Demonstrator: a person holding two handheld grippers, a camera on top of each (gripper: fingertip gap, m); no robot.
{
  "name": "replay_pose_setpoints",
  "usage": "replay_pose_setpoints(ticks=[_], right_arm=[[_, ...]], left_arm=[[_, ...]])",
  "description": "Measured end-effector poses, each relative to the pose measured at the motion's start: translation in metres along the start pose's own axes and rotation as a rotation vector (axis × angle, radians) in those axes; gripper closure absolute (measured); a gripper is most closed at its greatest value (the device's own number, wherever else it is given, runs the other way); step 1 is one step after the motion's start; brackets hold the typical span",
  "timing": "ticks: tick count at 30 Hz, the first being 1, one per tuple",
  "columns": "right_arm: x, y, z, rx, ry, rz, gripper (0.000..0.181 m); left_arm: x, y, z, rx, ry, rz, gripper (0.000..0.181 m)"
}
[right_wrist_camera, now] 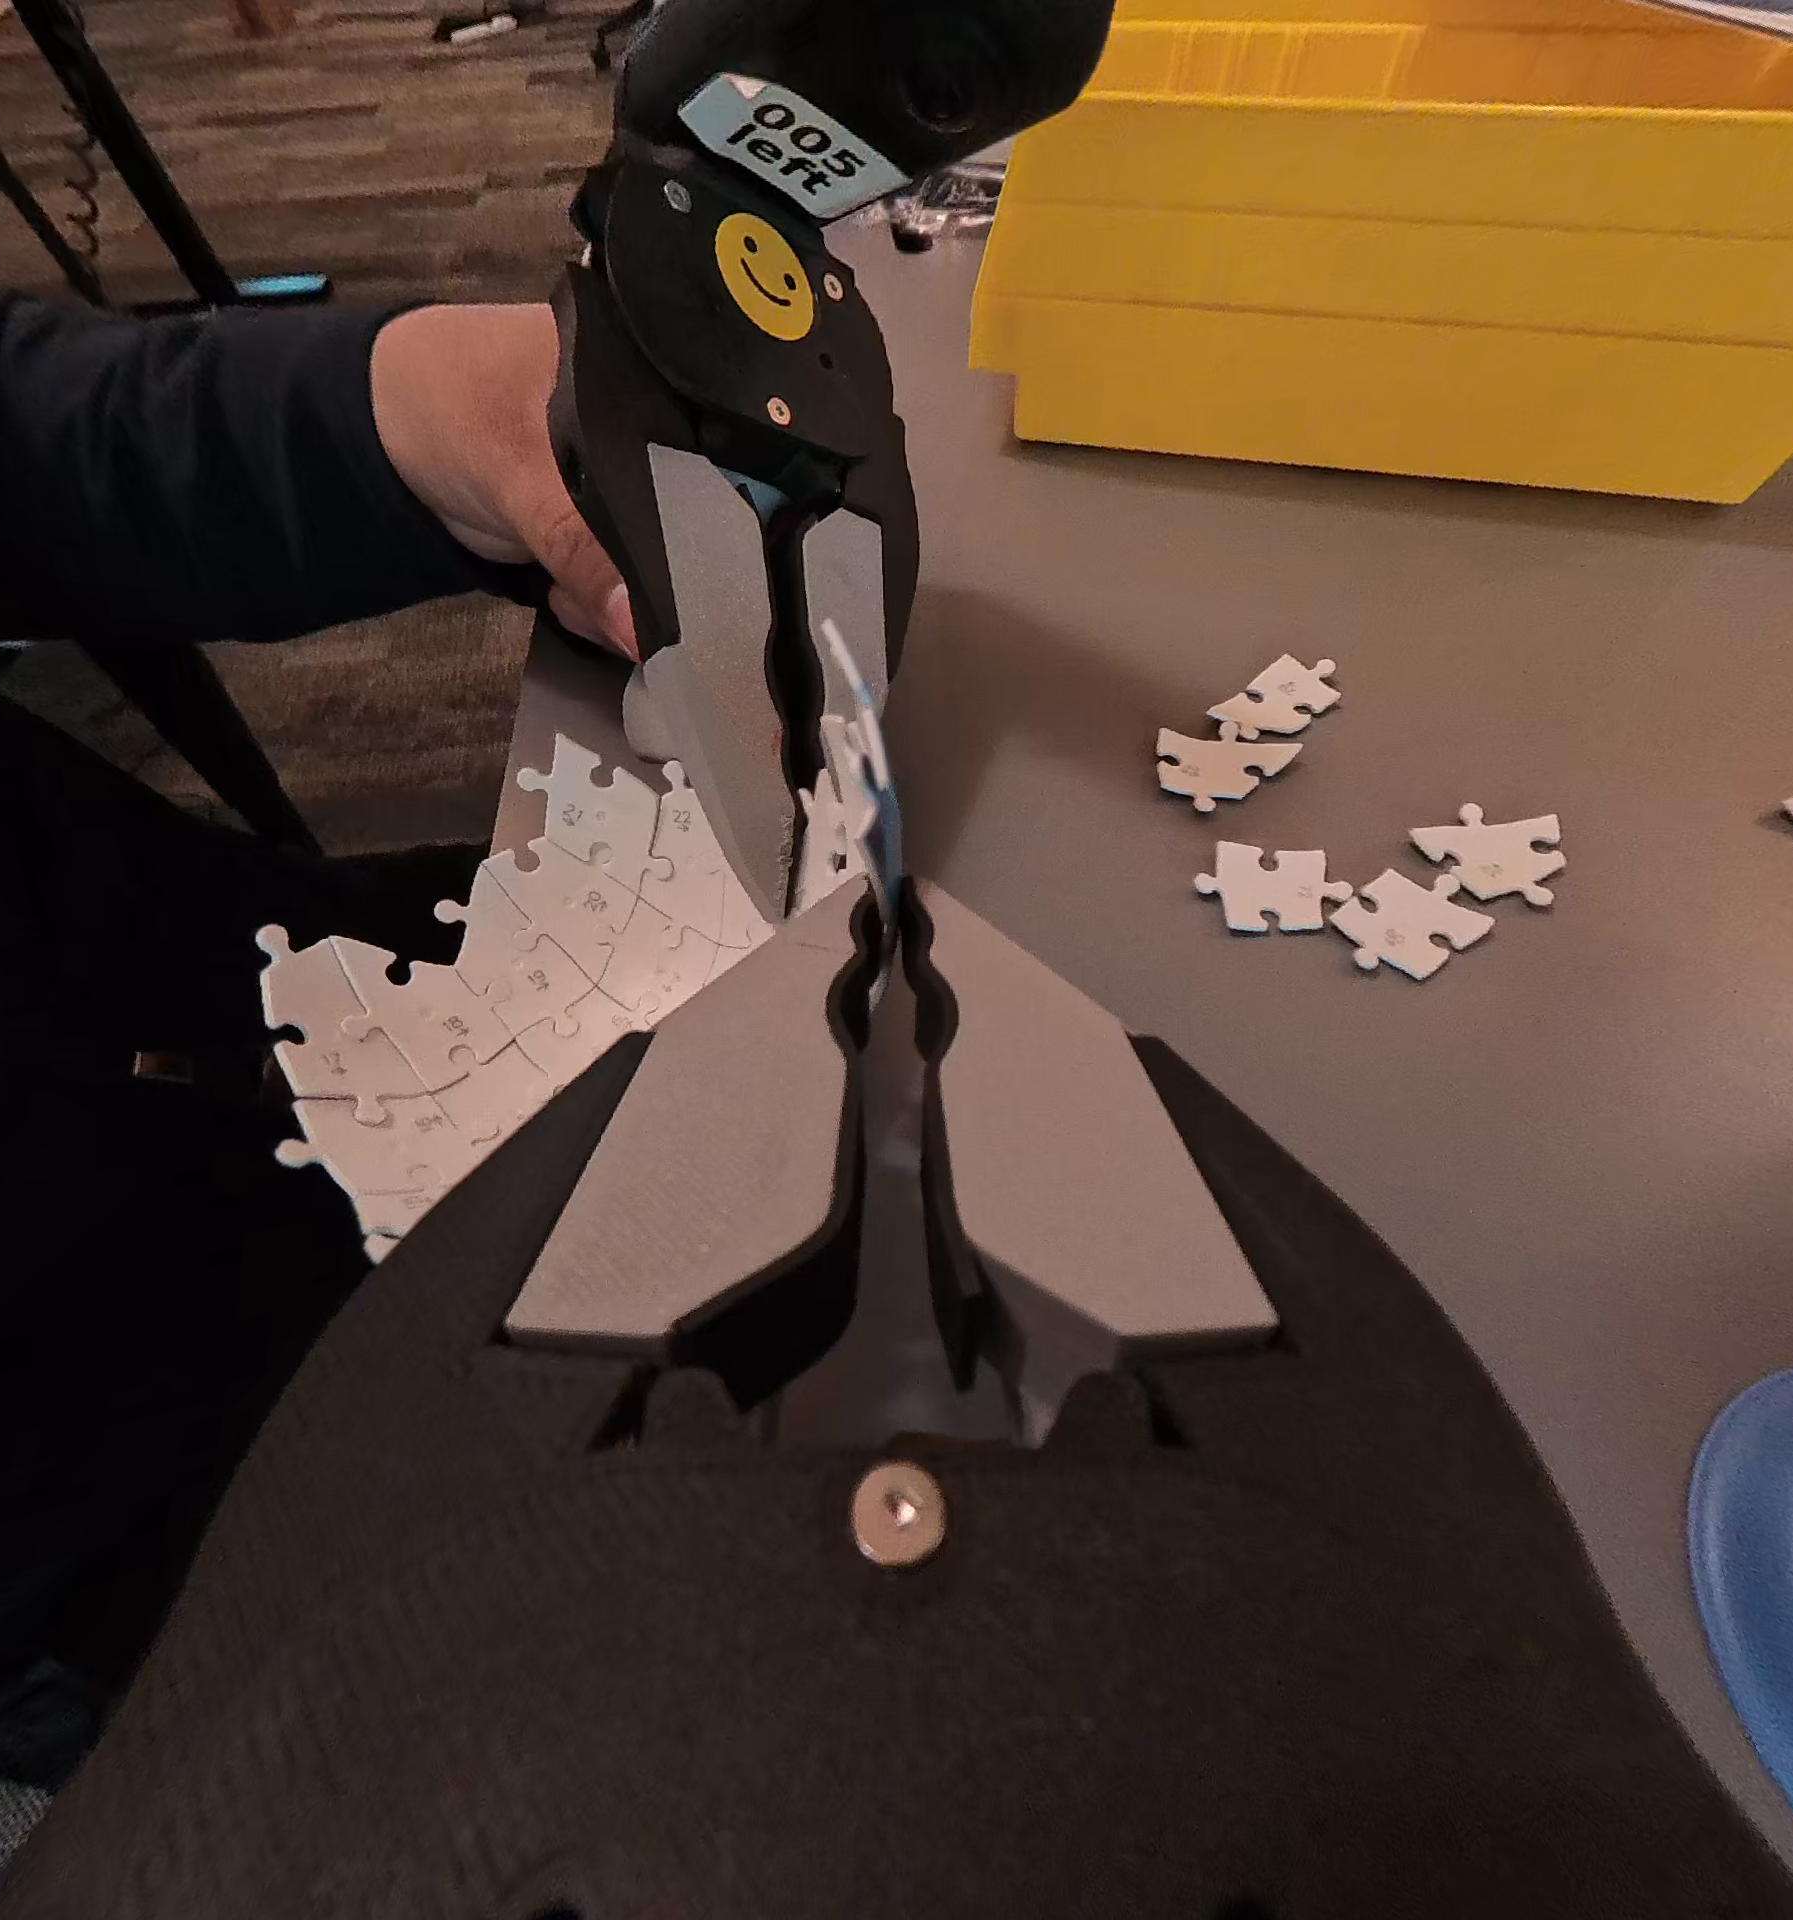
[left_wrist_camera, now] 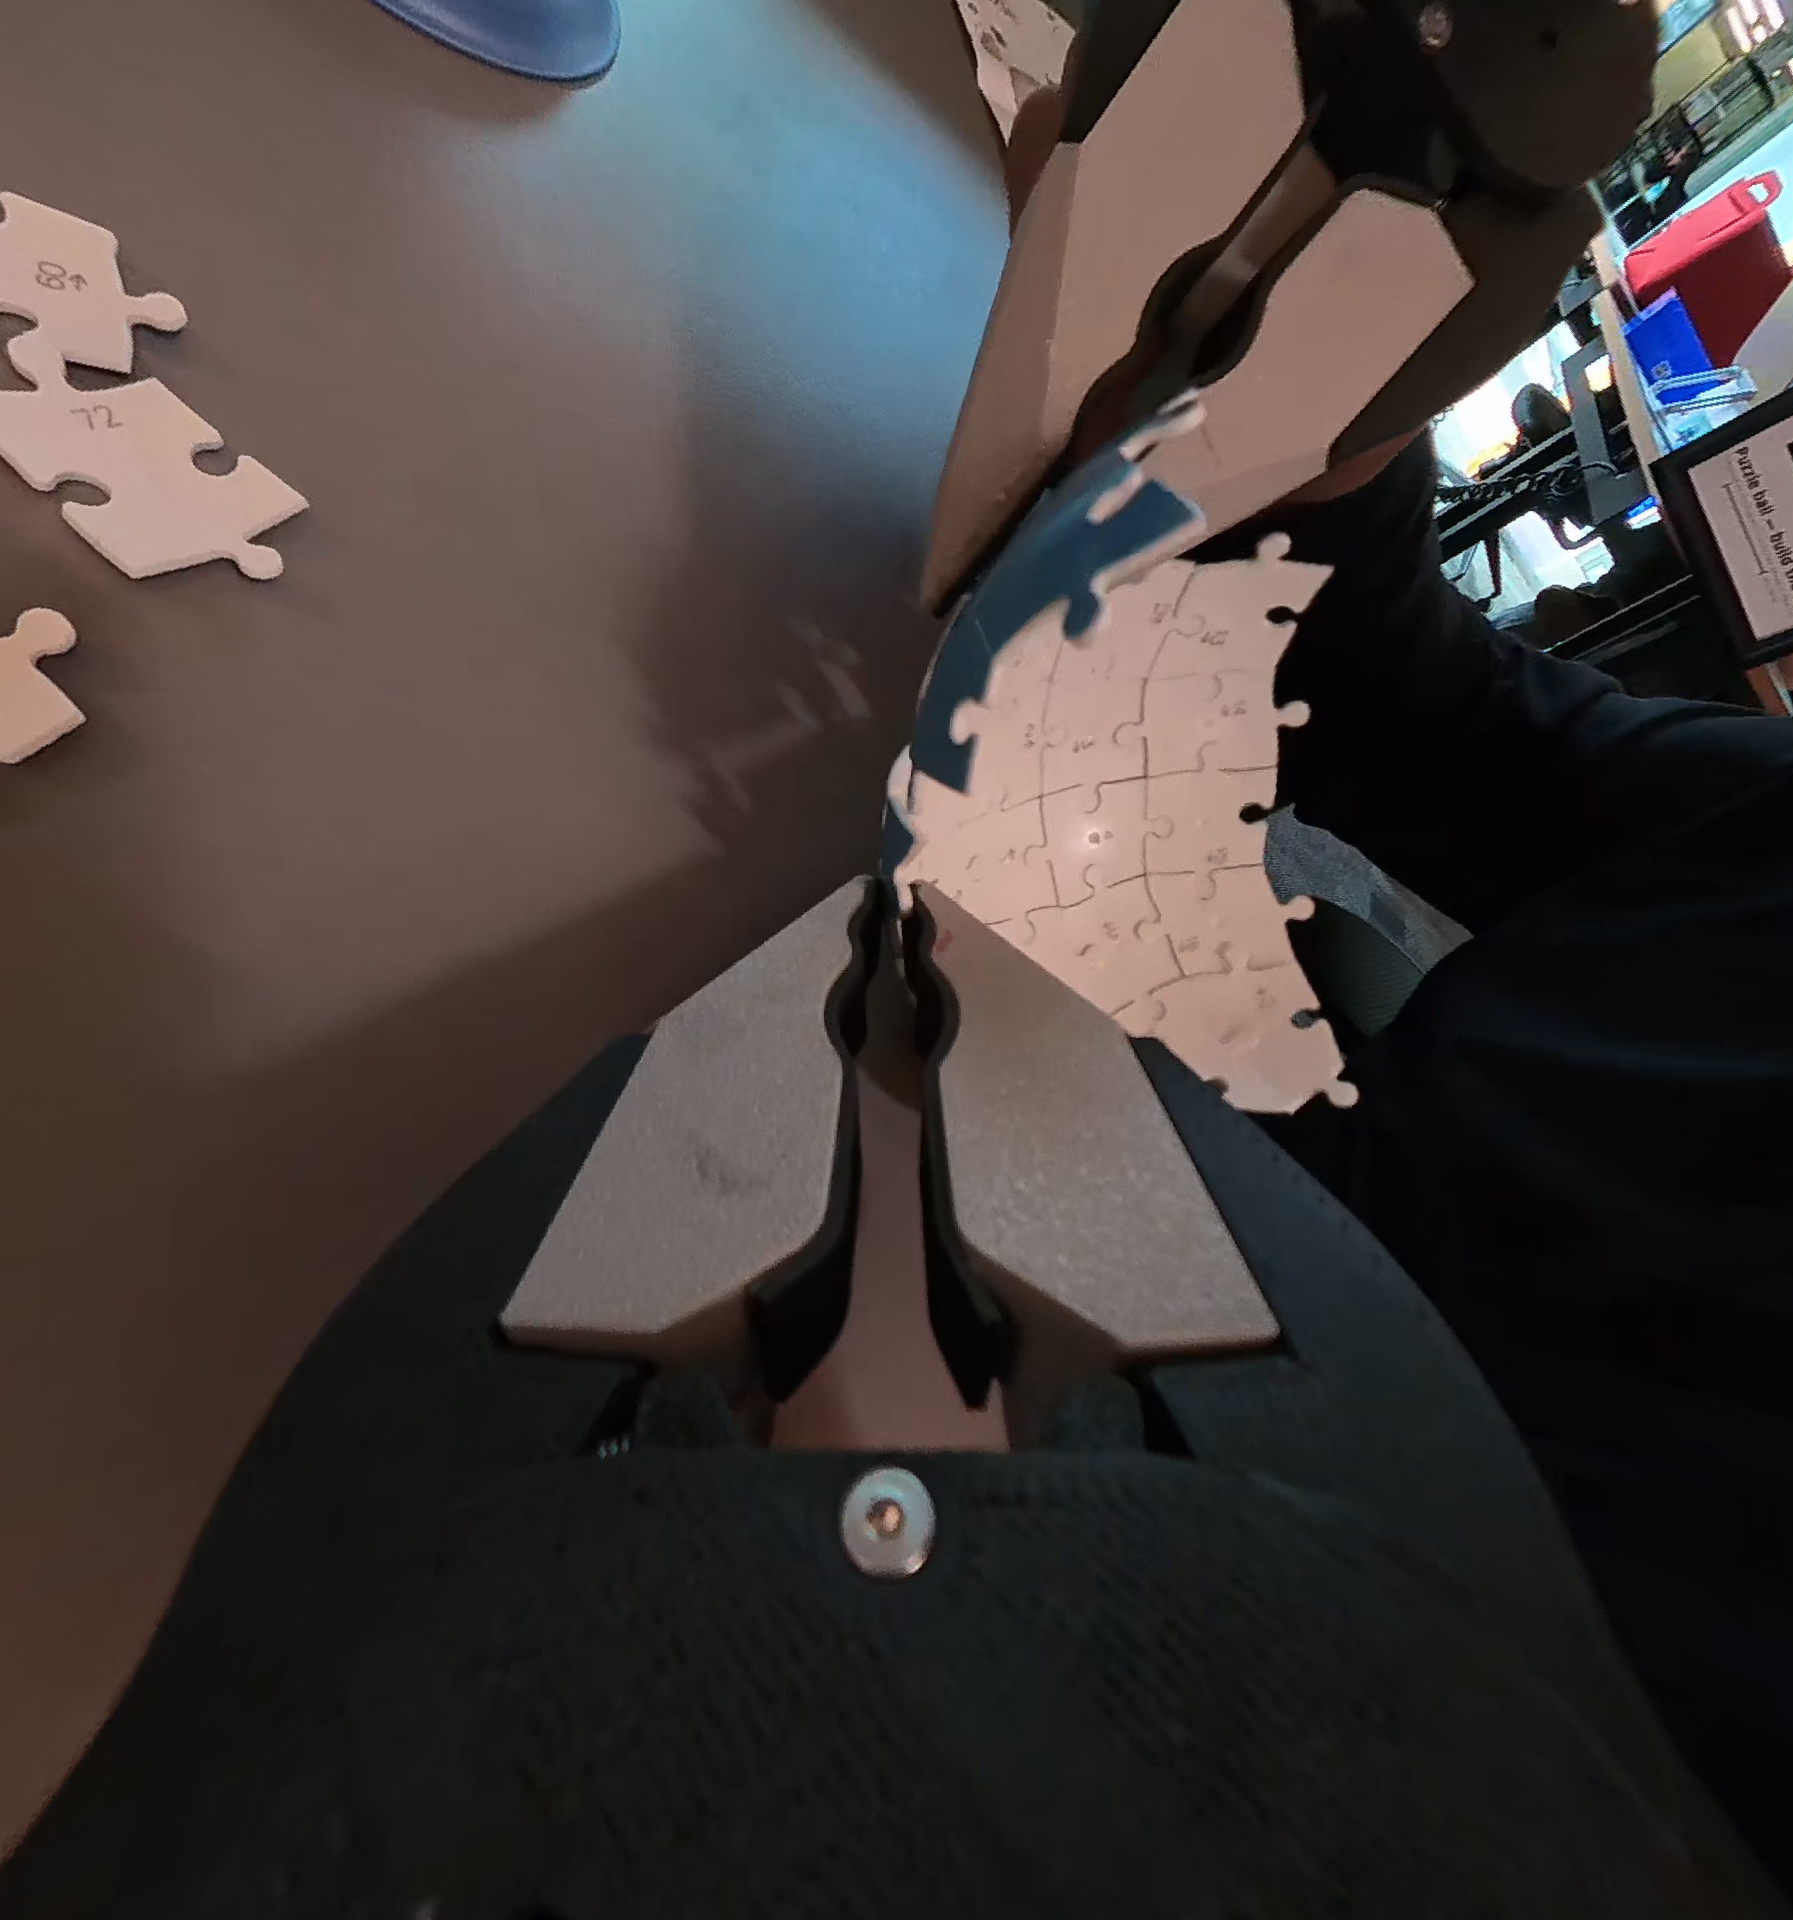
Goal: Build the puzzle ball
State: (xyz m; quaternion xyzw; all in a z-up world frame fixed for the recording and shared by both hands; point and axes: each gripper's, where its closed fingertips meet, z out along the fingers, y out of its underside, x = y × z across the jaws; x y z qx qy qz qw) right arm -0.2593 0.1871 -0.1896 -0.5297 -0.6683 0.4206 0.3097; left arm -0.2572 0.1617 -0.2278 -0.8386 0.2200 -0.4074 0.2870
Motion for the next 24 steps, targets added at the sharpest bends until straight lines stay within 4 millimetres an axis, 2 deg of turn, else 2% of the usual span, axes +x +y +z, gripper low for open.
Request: replay_pose_setpoints(ticks=[12, 24], right_arm=[[-0.0019, -0.0003, -0.0001, -0.010, -0.010, 0.009, 0.181], [0.0002, 0.0013, -0.0030, -0.085, 0.056, -0.085, 0.181]], left_arm=[[0.0003, -0.0014, -0.0009, 0.020, 0.005, -0.013, 0.181], [-0.0021, -0.0021, -0.0004, 0.031, -0.009, -0.029, 0.181]])
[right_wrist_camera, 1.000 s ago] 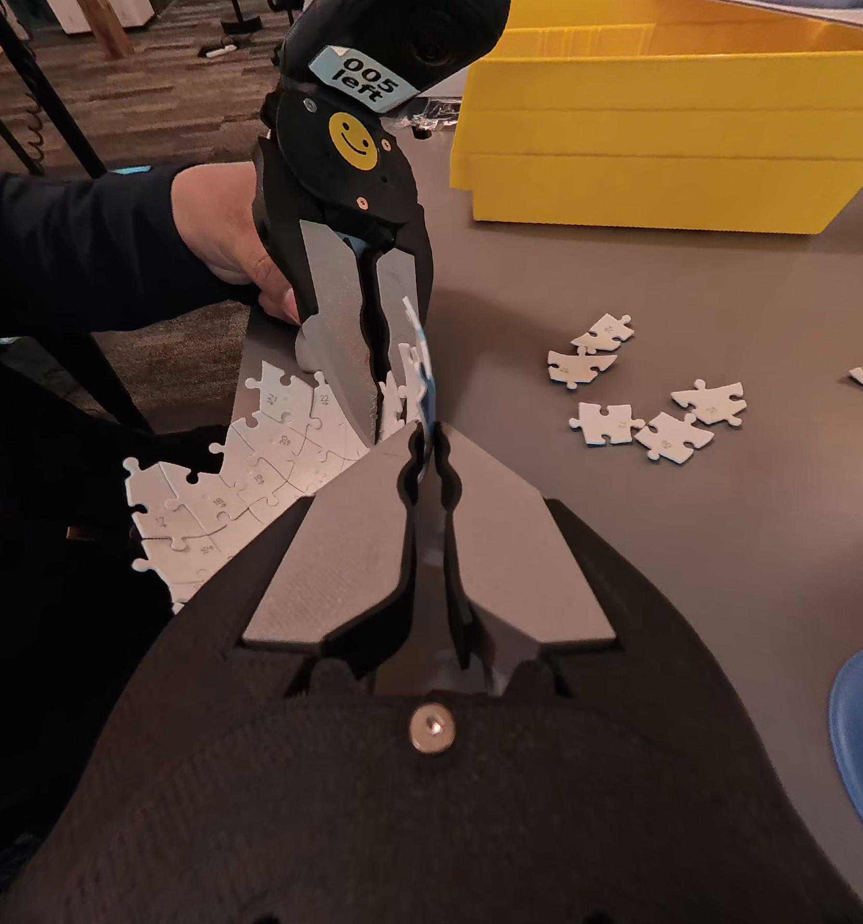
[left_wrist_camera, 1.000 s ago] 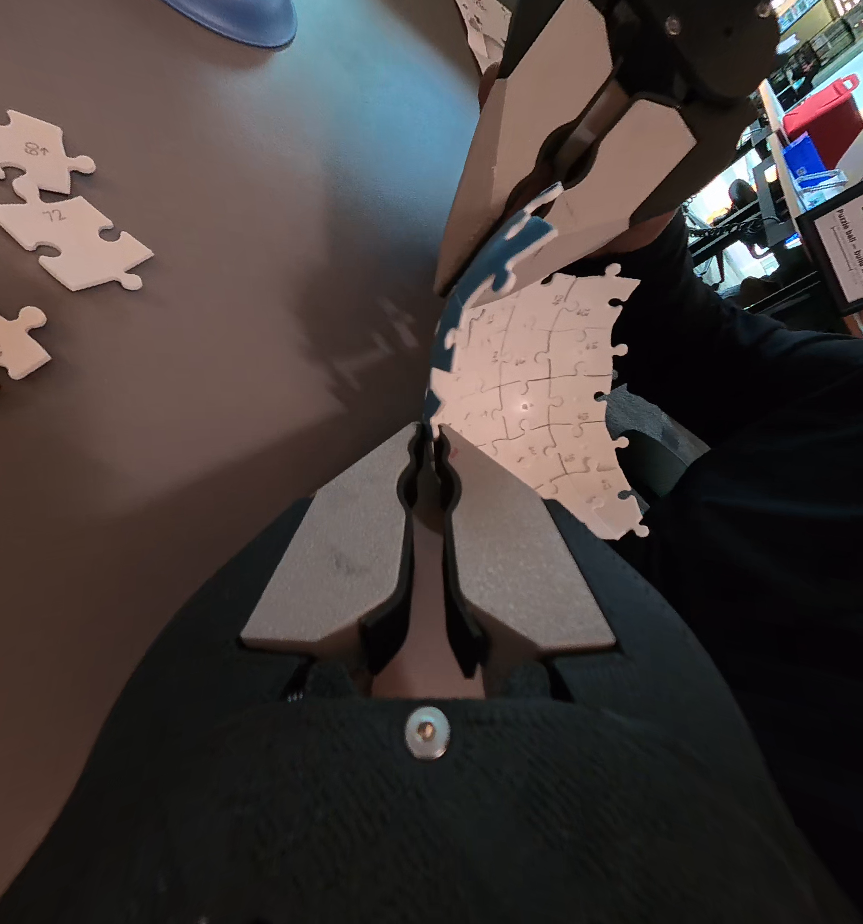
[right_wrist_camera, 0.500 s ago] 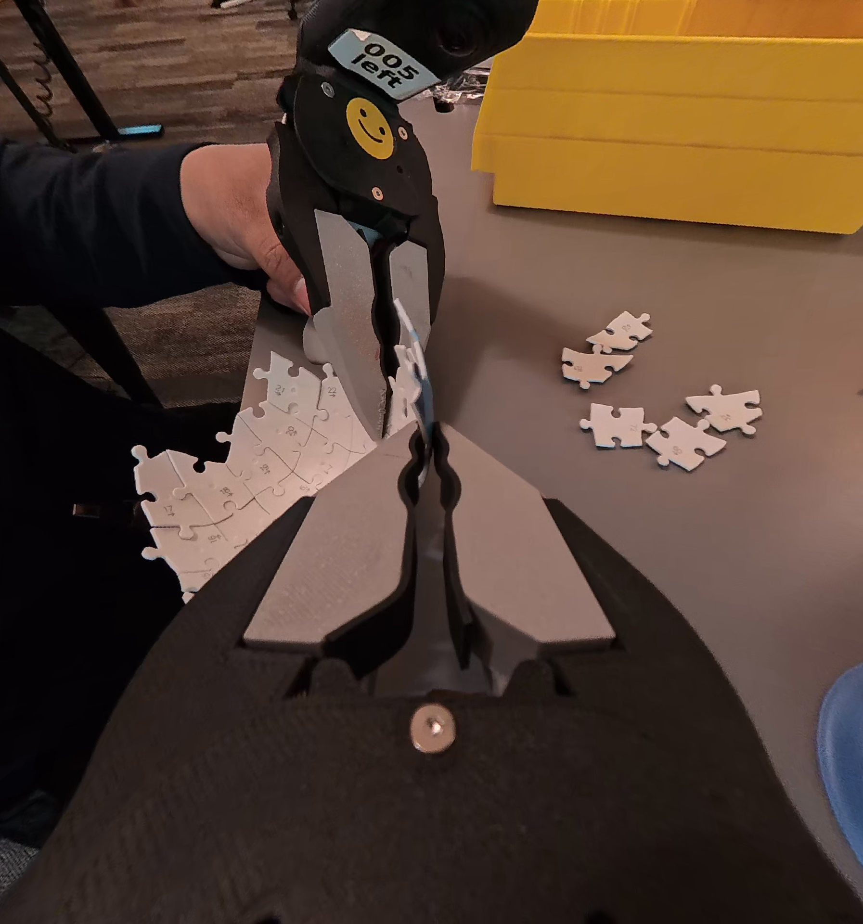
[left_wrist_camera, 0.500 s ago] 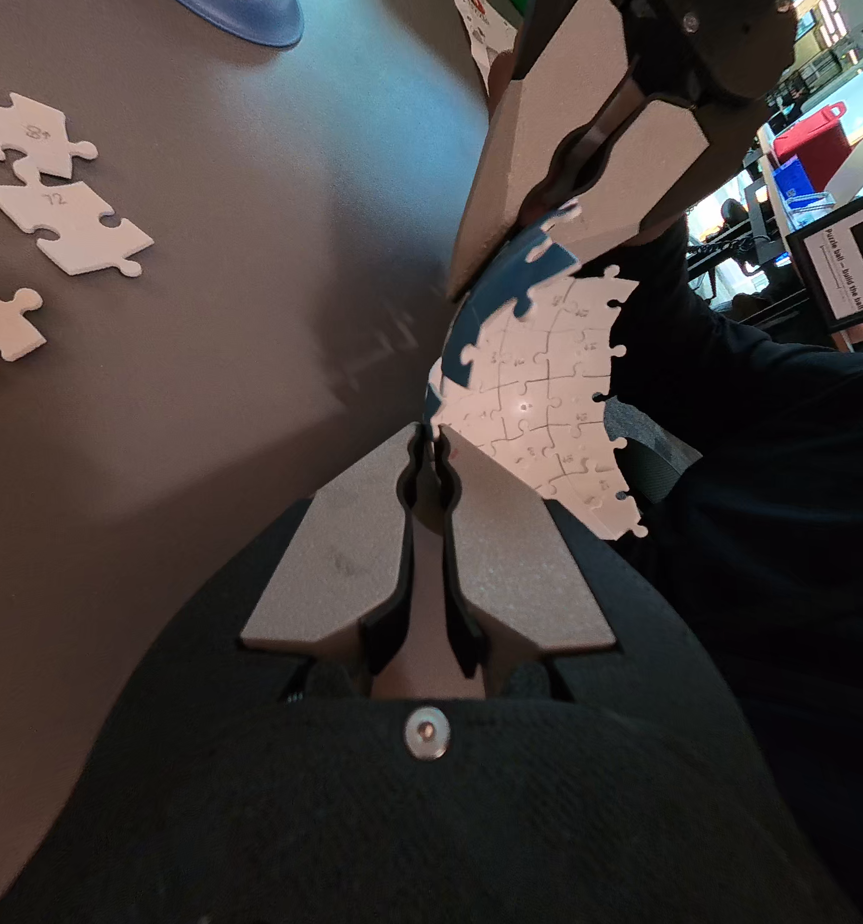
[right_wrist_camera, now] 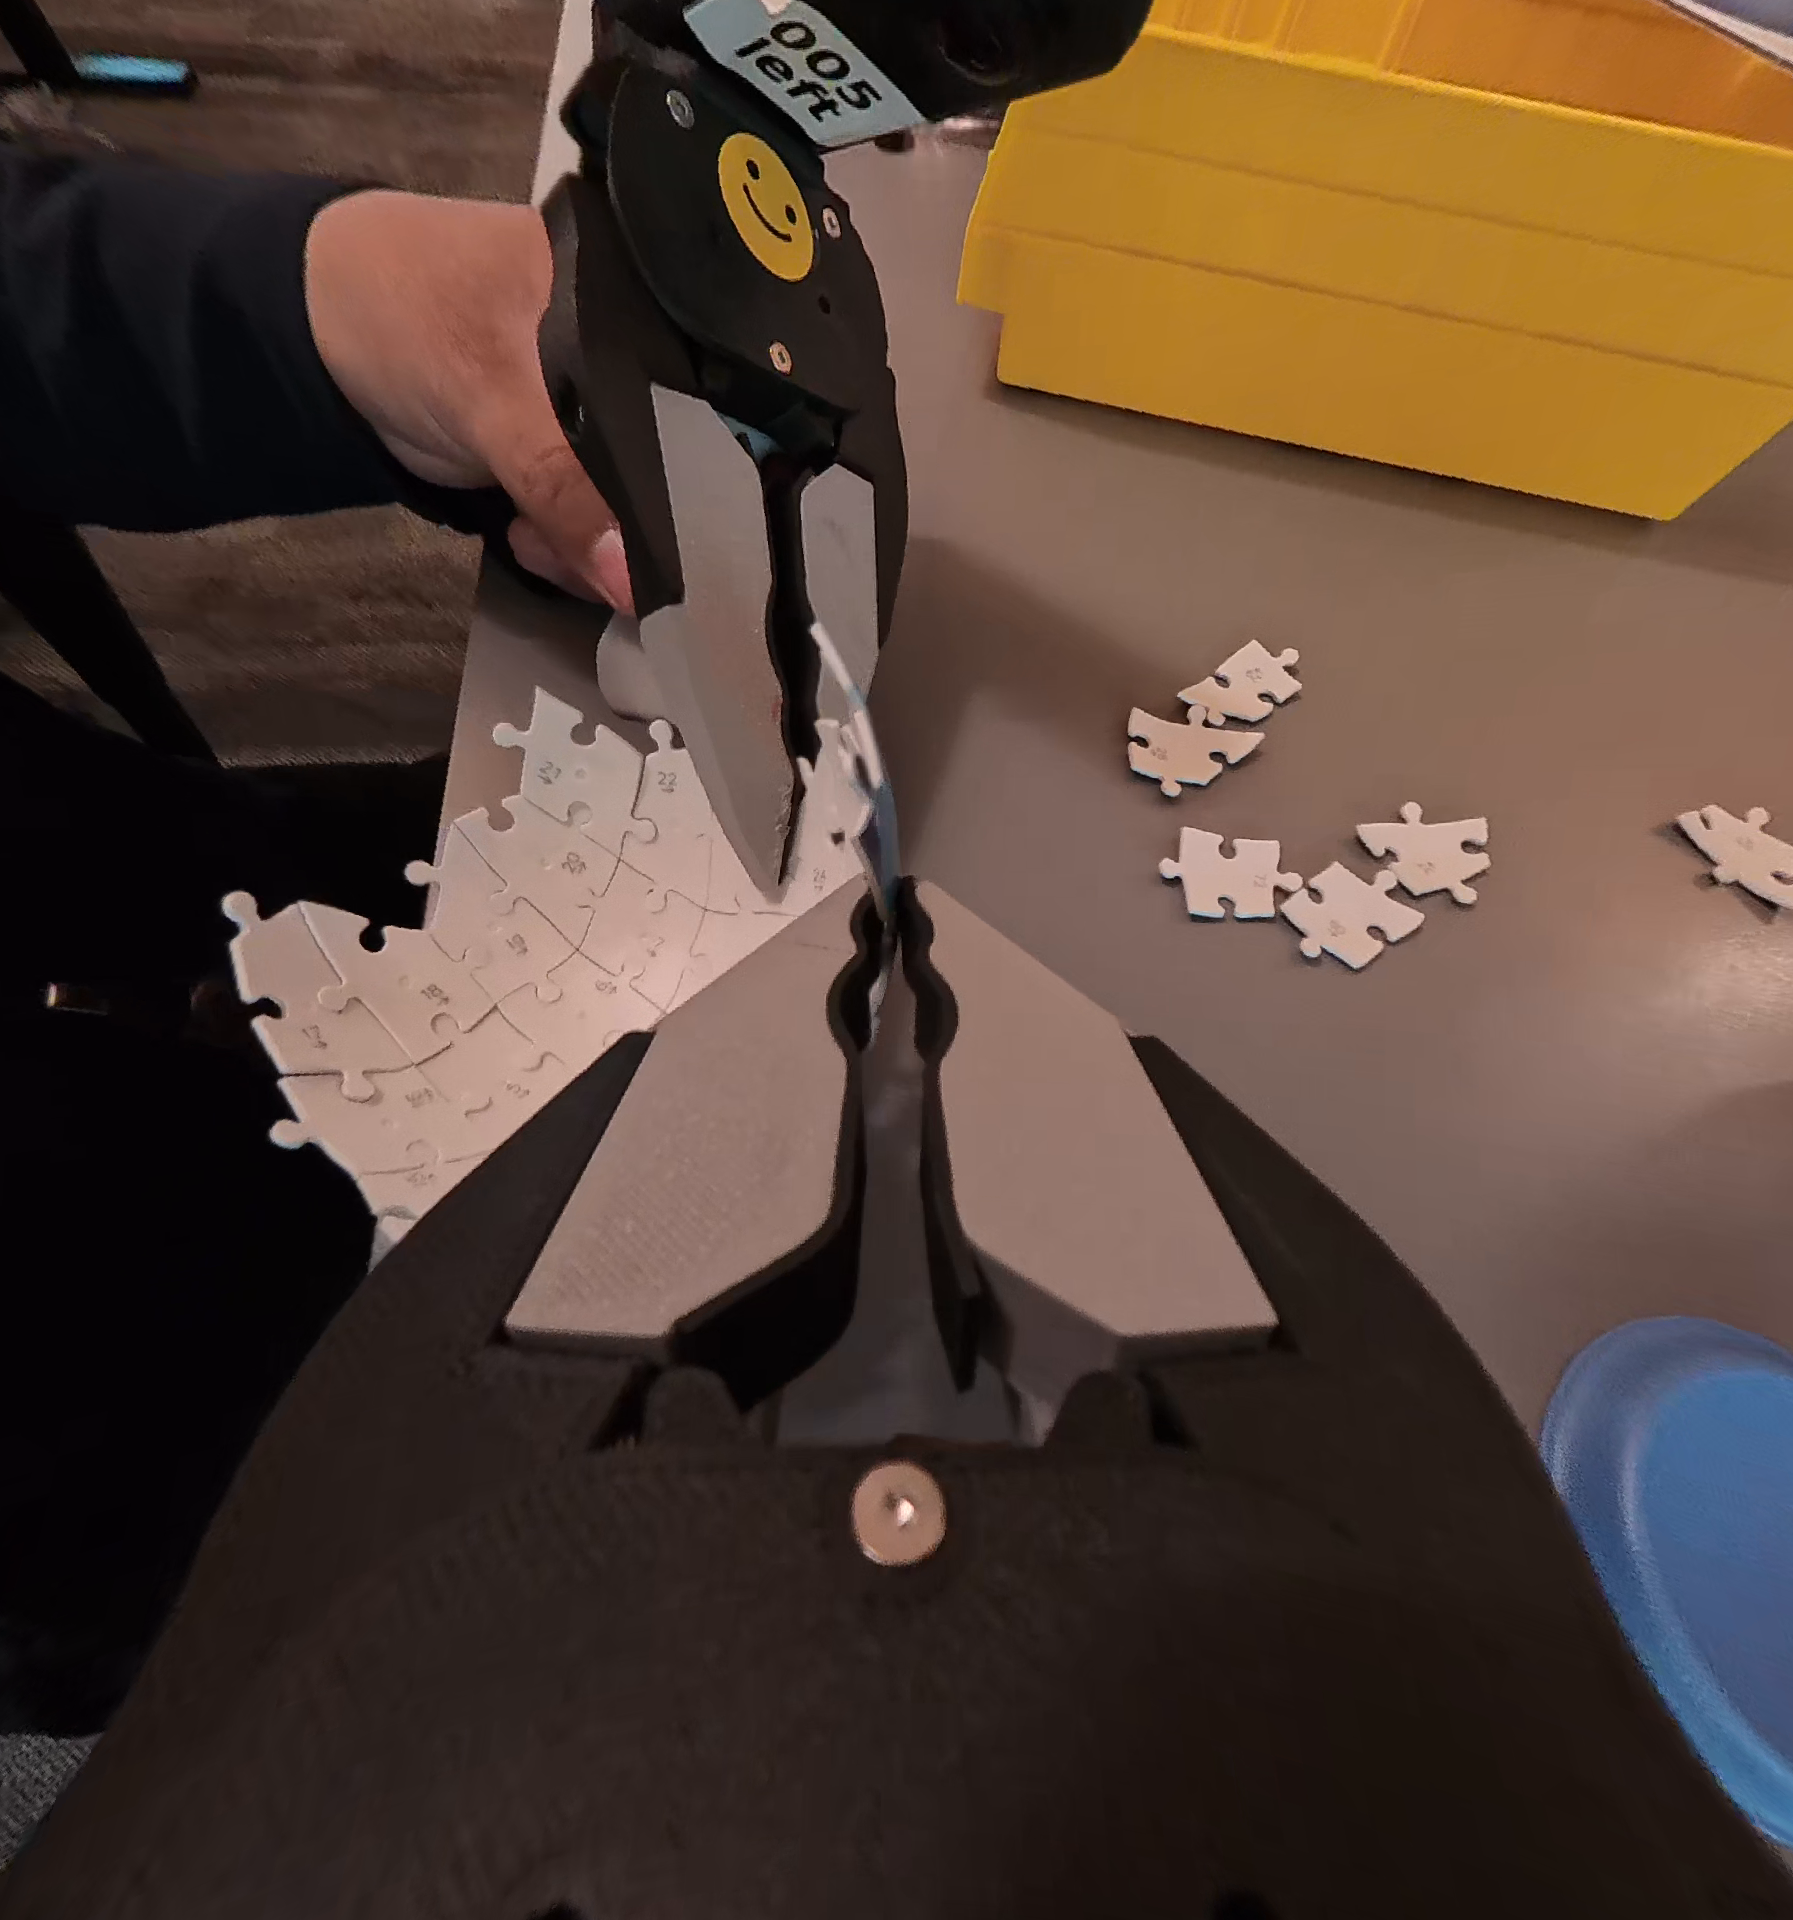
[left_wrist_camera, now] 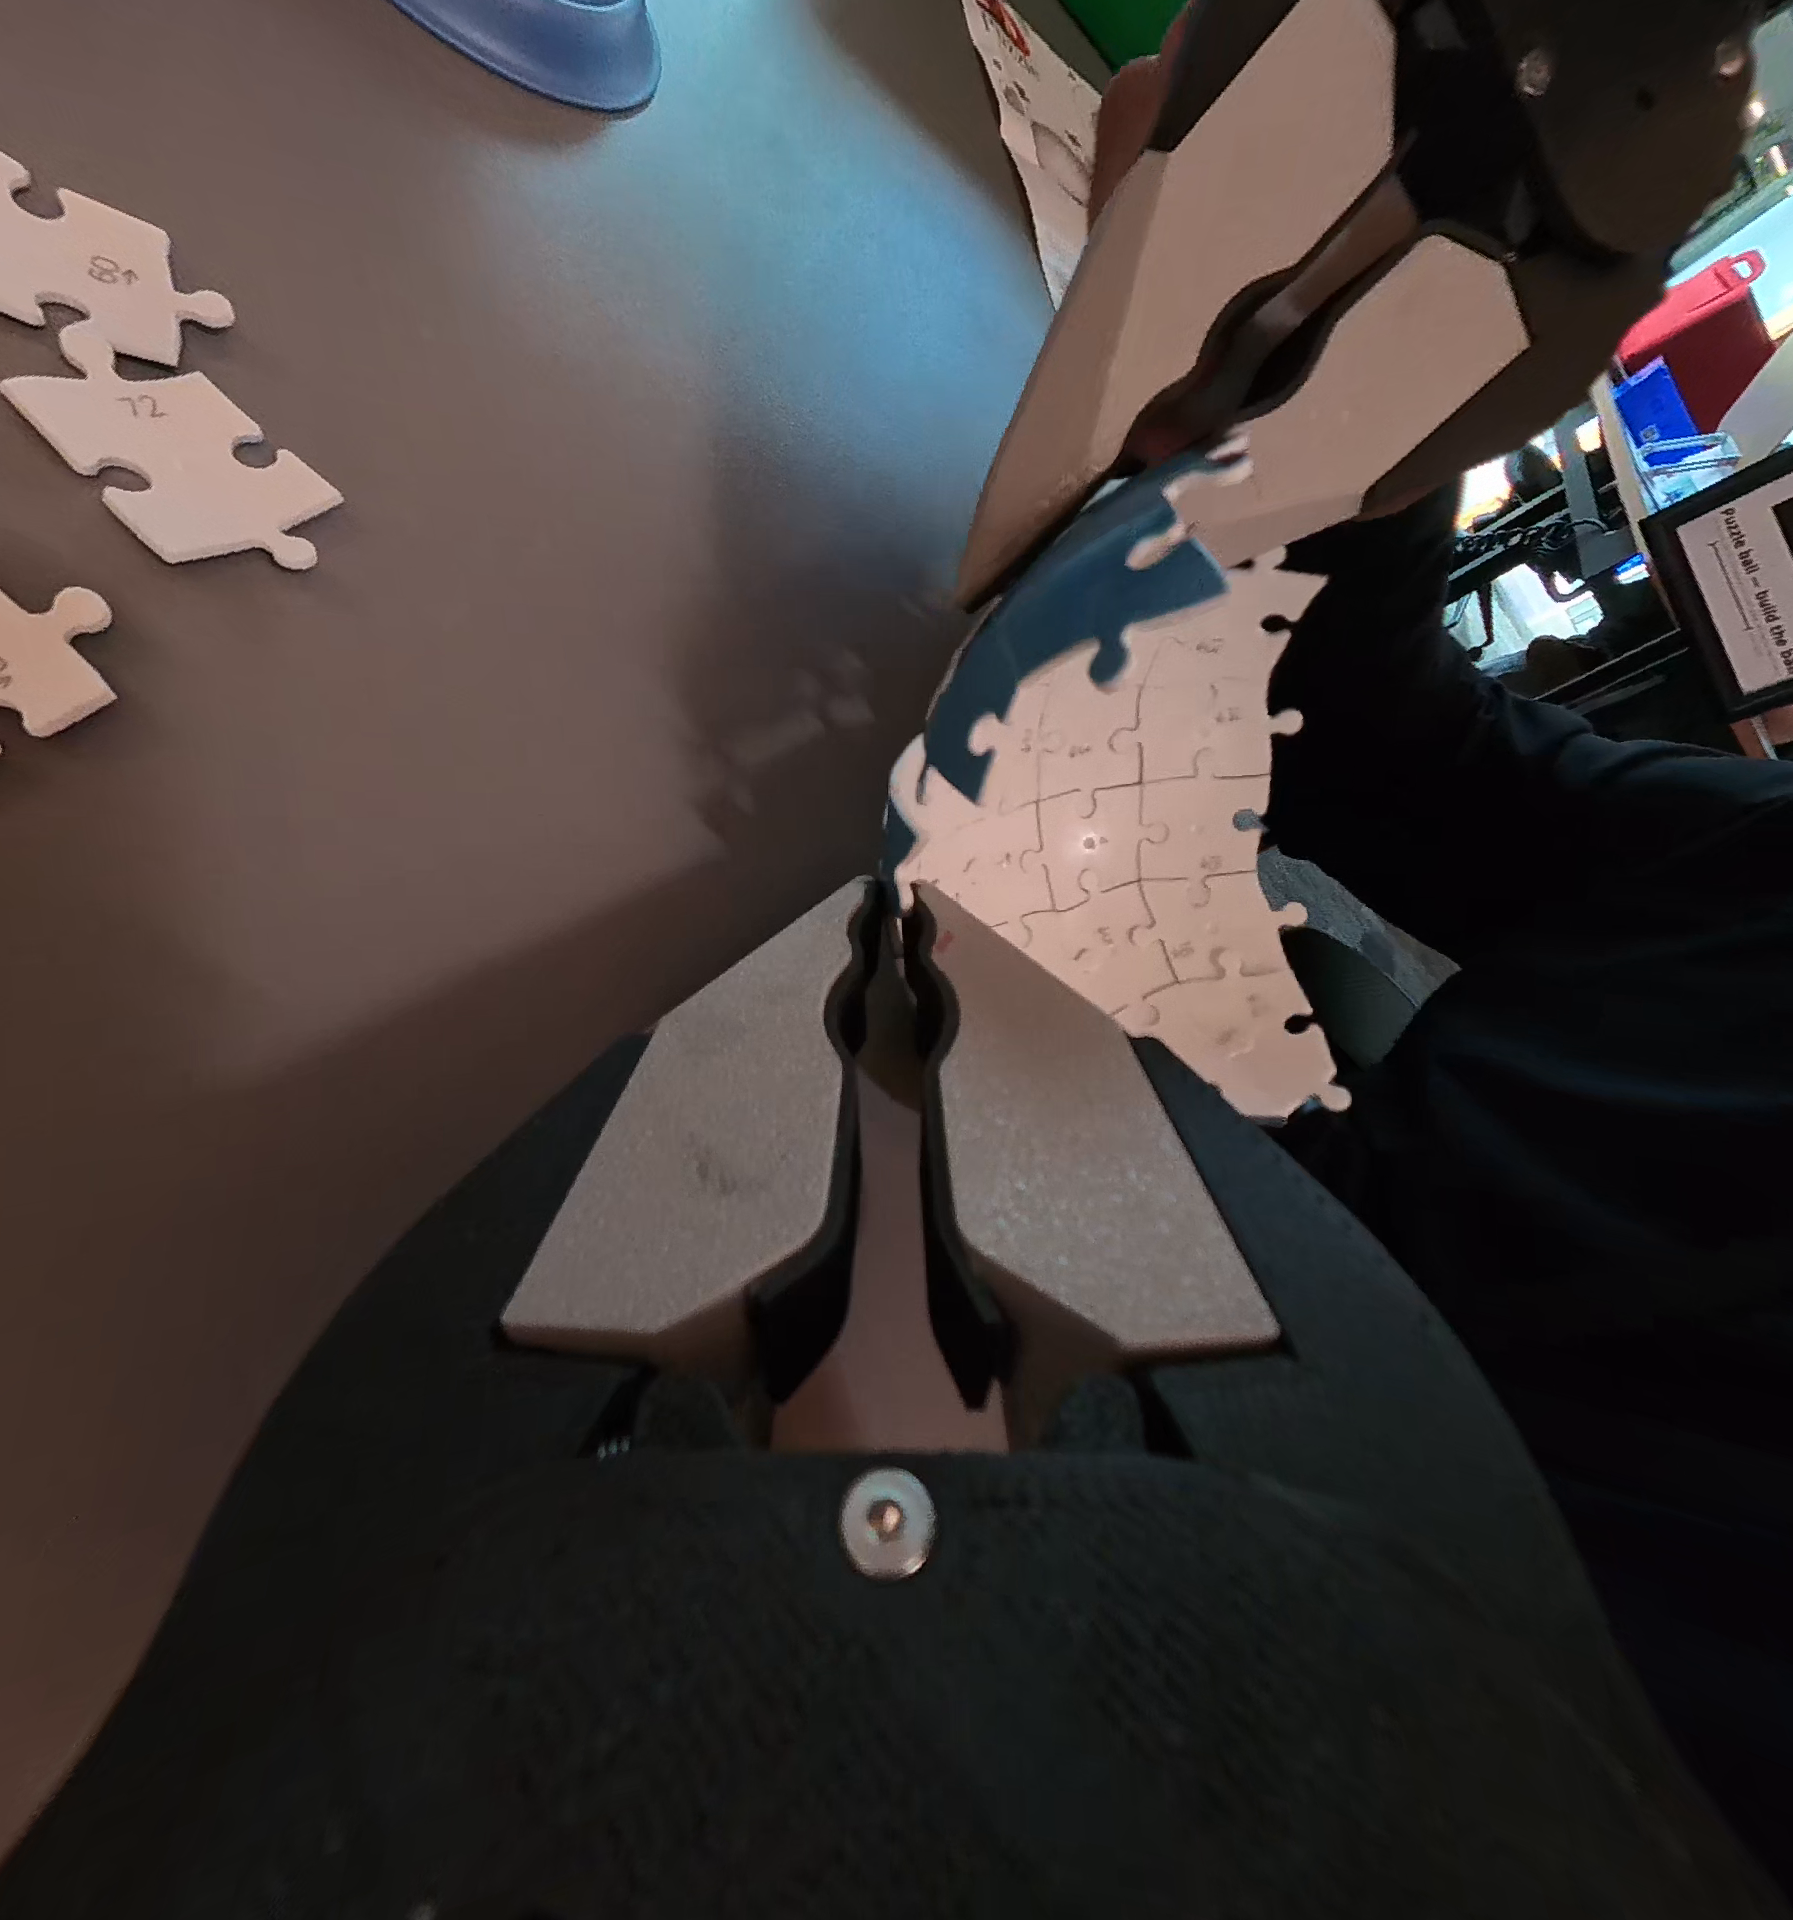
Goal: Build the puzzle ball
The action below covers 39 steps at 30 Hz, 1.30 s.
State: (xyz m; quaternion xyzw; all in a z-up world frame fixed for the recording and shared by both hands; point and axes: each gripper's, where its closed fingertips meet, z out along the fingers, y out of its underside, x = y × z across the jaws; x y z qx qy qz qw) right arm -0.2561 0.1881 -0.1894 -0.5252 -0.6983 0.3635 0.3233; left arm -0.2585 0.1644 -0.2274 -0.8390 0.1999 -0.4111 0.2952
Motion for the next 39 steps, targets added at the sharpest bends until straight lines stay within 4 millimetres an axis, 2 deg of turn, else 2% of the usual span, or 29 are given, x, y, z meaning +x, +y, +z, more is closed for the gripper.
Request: replay_pose_setpoints(ticks=[20, 32, 39], right_arm=[[-0.002, 0.003, 0.002, -0.088, -0.011, 0.036, 0.181], [-0.002, 0.002, 0.002, -0.066, 0.019, 0.062, 0.181], [-0.003, 0.011, 0.010, -0.093, 0.023, 0.048, 0.181]], left_arm=[[0.000, -0.001, -0.001, 0.025, 0.005, -0.019, 0.181], [0.002, -0.001, -0.004, 0.042, 0.009, -0.030, 0.180], [0.001, -0.007, -0.008, 0.066, 0.010, -0.012, 0.174]])
